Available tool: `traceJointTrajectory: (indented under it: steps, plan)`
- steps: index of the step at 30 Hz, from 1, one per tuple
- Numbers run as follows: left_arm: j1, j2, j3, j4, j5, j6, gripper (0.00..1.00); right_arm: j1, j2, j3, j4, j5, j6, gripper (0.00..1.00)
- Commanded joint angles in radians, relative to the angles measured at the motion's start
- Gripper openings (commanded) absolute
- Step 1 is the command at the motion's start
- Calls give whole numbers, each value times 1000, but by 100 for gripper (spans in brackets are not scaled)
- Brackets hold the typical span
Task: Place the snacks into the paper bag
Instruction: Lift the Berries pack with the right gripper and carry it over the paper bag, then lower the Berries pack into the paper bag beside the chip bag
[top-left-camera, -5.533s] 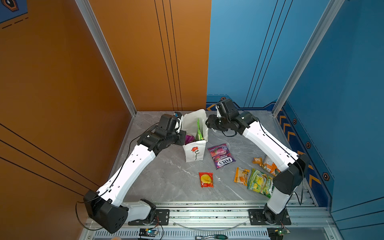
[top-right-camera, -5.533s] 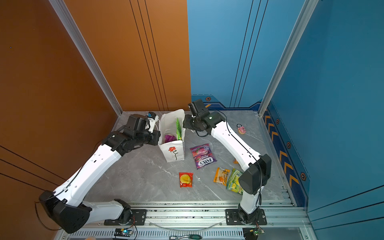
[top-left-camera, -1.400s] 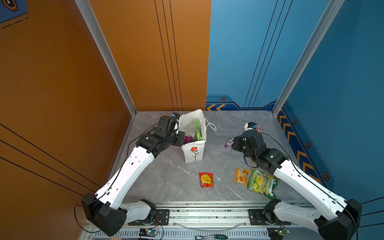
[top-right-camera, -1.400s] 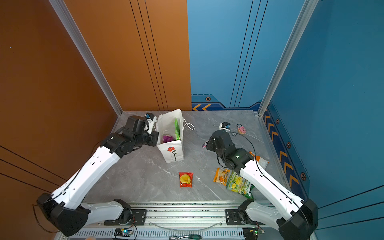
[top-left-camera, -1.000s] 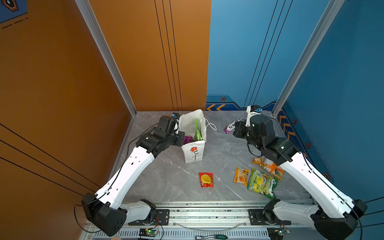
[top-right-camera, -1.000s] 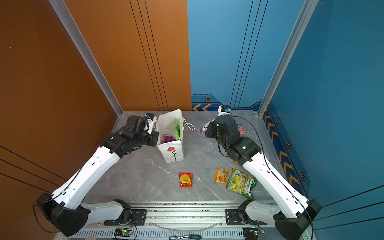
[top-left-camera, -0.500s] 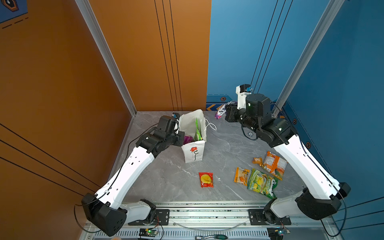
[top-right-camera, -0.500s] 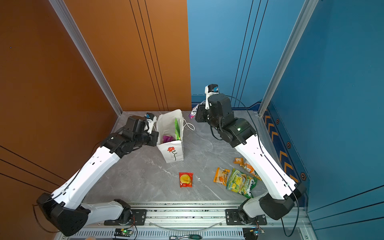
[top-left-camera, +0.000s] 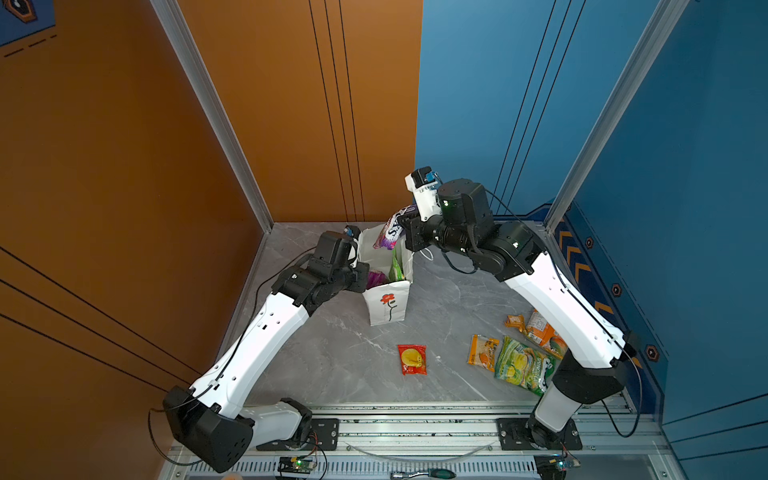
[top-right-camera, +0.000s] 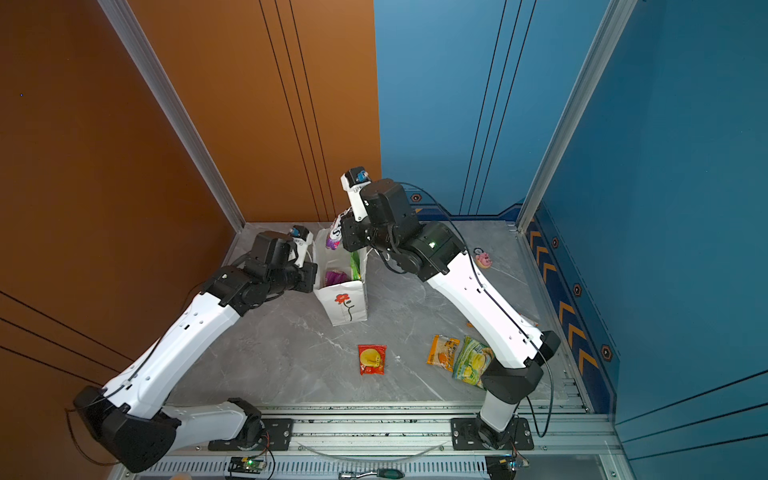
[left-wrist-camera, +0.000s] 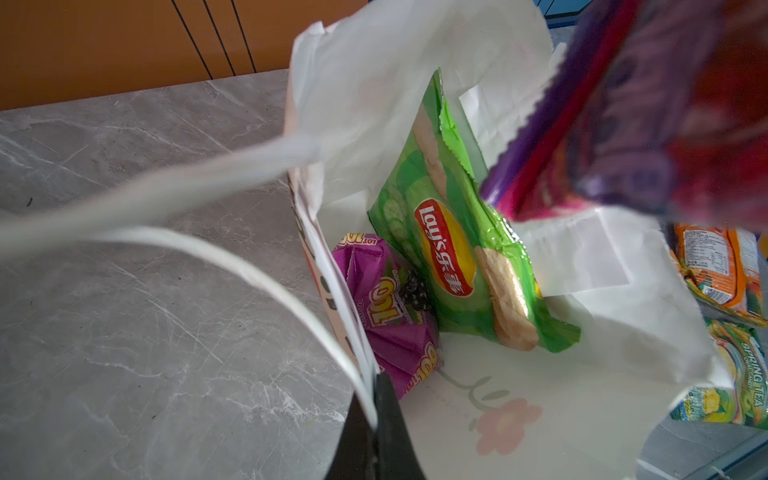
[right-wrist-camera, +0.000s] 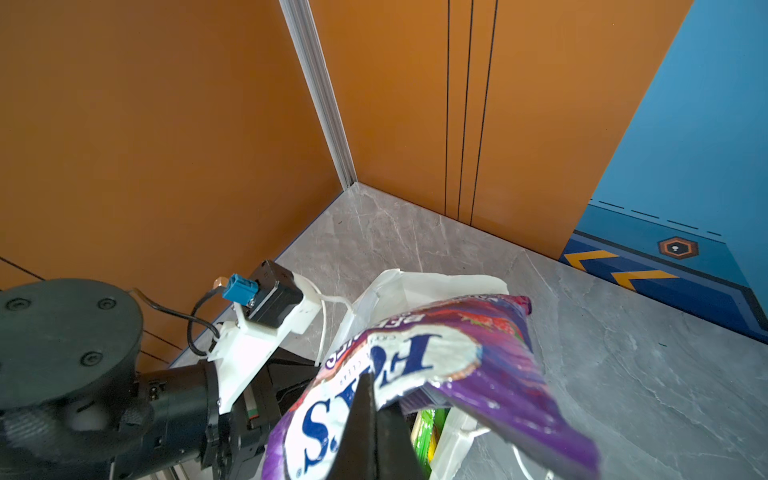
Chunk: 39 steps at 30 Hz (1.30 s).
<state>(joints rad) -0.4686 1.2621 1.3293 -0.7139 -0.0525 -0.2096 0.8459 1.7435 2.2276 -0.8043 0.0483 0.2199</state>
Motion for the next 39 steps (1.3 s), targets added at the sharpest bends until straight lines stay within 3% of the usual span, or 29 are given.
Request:
traceJointTrajectory:
  steps: [1, 24, 34, 39]
  plan:
    - [-5, -35, 2, 54, -18, -1, 0, 18, 21, 61, -56, -2, -74, 0]
    - [-5, -37, 3, 56, -16, -4, 0, -11, 167, 131, -115, -190, -168, 0]
    - [-5, -40, 1, 56, -17, -5, 0, -38, 229, 140, -116, -196, -151, 0]
    - [-5, -35, 2, 58, -14, -4, 0, -59, 265, 140, -114, -136, -107, 0]
